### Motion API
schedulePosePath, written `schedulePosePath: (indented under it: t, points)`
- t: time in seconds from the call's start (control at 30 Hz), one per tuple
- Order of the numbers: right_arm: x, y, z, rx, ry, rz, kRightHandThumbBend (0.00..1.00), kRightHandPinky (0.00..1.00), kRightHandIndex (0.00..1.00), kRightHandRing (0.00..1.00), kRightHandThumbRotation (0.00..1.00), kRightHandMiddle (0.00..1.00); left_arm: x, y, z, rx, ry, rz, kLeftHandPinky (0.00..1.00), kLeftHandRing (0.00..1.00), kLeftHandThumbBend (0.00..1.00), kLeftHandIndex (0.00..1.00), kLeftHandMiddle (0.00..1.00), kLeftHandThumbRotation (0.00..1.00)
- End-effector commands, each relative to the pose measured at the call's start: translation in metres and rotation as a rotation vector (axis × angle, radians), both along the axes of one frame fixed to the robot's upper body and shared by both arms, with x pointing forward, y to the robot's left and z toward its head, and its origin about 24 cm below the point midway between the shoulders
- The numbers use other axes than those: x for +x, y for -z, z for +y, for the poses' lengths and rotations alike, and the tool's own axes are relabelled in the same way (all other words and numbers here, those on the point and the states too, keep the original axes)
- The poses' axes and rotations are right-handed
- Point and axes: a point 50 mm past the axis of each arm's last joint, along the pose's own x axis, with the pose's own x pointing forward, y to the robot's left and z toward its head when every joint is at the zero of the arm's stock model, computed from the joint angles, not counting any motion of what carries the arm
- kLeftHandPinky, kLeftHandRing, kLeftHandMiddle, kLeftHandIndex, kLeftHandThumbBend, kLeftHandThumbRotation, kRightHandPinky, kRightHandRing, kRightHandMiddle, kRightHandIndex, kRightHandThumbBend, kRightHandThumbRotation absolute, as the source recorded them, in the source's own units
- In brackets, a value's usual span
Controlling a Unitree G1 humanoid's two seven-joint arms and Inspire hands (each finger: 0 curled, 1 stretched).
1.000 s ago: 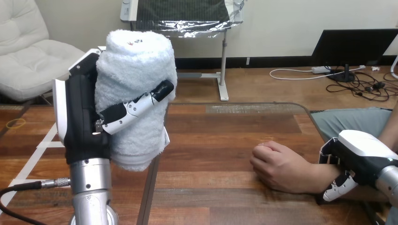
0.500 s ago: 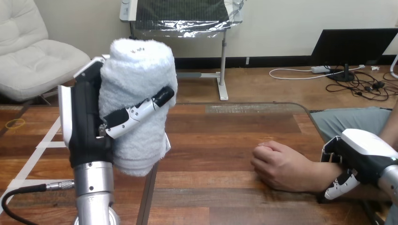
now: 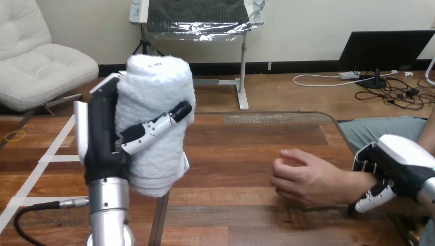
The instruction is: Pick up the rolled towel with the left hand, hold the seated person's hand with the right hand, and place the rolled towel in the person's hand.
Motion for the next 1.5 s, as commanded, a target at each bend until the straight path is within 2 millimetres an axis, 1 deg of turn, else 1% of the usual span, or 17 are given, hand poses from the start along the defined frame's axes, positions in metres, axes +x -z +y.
schedulePosePath:
  t: [0.0,0.4,0.8,1.27,1.47]
  points:
    - [0.014,-0.031,0.012,0.057,-0.047,-0.143,0.84,0.25,0.35,0.29,0.13,0.34,0.017,-0.025,-0.011,-0.017,0.044,-0.118,0.15,0.21,0.46,0.34,0.28,0.0]
    - [0.017,-0.049,0.015,0.067,-0.049,-0.174,0.84,0.24,0.36,0.28,0.15,0.34,0.029,-0.018,-0.018,-0.025,0.074,-0.106,0.16,0.21,0.46,0.33,0.28,0.0]
    - [0.018,-0.063,0.019,0.078,-0.055,-0.207,0.85,0.26,0.36,0.29,0.15,0.35,0.04,-0.011,-0.025,-0.04,0.085,-0.085,0.16,0.21,0.48,0.33,0.28,0.0]
    - [0.021,-0.074,0.027,0.088,-0.085,-0.224,0.85,0.25,0.35,0.28,0.15,0.34,0.053,-0.005,-0.032,-0.037,0.089,-0.068,0.17,0.22,0.48,0.34,0.28,0.0]
    - [0.023,-0.076,0.031,0.09,-0.093,-0.223,0.85,0.24,0.36,0.27,0.14,0.34,0.059,-0.003,-0.035,-0.067,0.089,-0.053,0.17,0.22,0.5,0.35,0.29,0.0]
